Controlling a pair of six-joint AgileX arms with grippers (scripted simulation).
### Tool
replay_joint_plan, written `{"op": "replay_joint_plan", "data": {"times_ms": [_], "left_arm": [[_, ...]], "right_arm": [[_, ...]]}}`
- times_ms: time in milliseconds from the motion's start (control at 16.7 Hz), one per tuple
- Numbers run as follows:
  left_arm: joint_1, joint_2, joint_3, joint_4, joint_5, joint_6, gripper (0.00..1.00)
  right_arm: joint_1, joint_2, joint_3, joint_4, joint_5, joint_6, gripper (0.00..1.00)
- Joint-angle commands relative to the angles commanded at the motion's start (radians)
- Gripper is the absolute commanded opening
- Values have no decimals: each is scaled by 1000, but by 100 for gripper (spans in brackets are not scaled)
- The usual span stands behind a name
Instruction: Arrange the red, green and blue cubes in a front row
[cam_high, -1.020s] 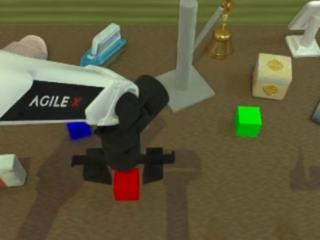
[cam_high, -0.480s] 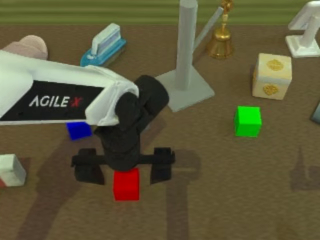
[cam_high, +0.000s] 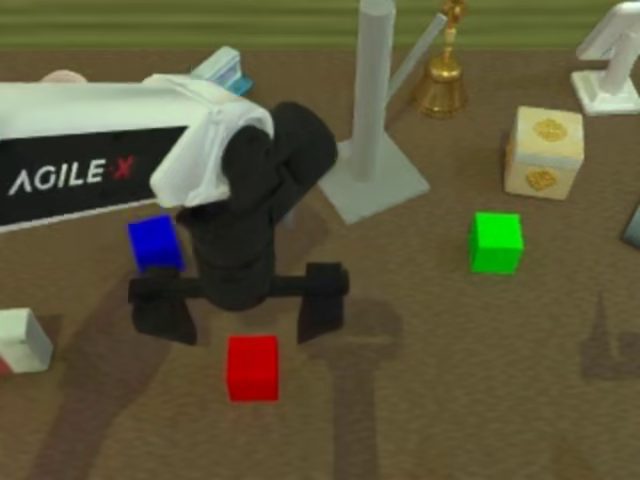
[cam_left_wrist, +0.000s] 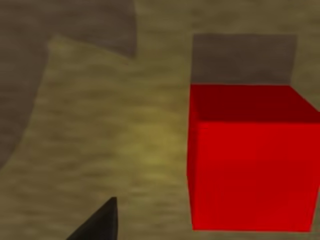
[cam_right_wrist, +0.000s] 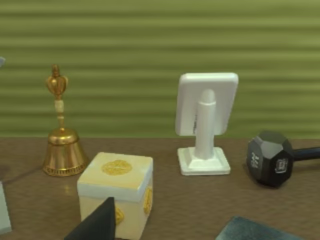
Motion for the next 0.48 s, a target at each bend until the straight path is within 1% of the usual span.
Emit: {"op": "replay_joint_plan", "data": {"times_ms": [180, 480], "left_arm": [[6, -34, 36, -58, 0, 0, 100], [5, -39, 26, -51, 0, 0, 100]], "right_arm": [[0, 0, 0, 0, 0, 0, 100], [3, 10, 10, -7, -1, 2, 100]]}}
